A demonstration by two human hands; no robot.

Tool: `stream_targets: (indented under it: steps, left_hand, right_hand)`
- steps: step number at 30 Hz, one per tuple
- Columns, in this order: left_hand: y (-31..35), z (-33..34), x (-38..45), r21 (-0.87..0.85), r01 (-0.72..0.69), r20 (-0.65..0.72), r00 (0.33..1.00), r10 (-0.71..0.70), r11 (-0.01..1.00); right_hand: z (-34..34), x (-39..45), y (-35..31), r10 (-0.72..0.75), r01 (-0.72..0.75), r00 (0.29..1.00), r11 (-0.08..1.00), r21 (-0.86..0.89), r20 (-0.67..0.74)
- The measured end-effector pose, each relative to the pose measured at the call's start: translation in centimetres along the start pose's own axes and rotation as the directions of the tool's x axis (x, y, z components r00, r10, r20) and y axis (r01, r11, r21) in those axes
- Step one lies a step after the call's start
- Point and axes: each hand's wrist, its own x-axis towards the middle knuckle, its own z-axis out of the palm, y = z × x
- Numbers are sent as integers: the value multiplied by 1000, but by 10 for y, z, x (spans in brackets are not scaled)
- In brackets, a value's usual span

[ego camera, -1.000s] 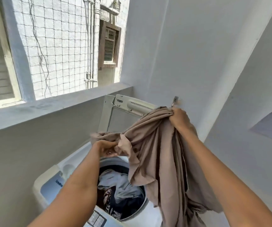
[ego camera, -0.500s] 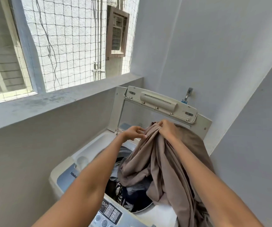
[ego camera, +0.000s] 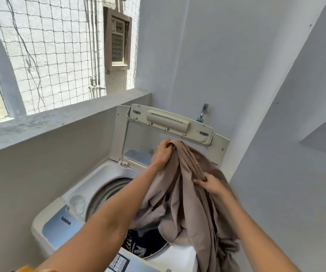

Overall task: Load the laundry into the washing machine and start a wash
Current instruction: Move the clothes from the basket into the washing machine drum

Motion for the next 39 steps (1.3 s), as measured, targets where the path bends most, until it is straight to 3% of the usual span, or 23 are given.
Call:
stream_targets:
  steps: [4,8,12,15,19,22,28,33,36,37,39]
  left_hand:
    - [16,11,7,-50,-11,-4,1000,11,999]
    - [17,-9,20,-84,-29,-29,999,26,996]
    - [3,-47,30,-106,7,18,1000,-5,994]
    - [-8,-71,35,-93,32,89,996,-24,995]
    - [-5,-97,43,-260,104,86,993,-84,960]
    - [-6,-115,46,-342,159,96,986,-134,926]
    - [-53,-152,26,-164,340,187,933,-309,926]
    - [-75,-178,20,193,429,417,778,-470,882]
    - [-77,-184,23,270,441,498,697,-516,856]
    - [-77,-184,24,236,451,495,706,-505,861]
    - [-75,-181,29,117,420,439,791,-426,900]
  right_hand:
    - [9,-8,14,-9,-39,940,990,-134,-342]
    - [-14,-15,-1,-81,30,781,995,-92,-619]
    - [-52,-11,-59,-107,163,645,987,0,-756]
    - [-85,-8,-118,-258,328,544,941,-80,-798]
    - [-113,-4,-196,-368,568,391,818,-94,-844]
    - [-112,5,-230,-405,623,423,780,-65,-810]
    - [-63,30,-224,-439,537,593,840,-75,-675]
    - [-29,42,-205,-407,437,746,896,-73,-527]
    - [-13,41,-193,-392,388,847,917,-87,-358]
    - [-7,41,-187,-373,367,869,926,-82,-325]
    - [7,38,-179,-302,300,910,952,-51,-284]
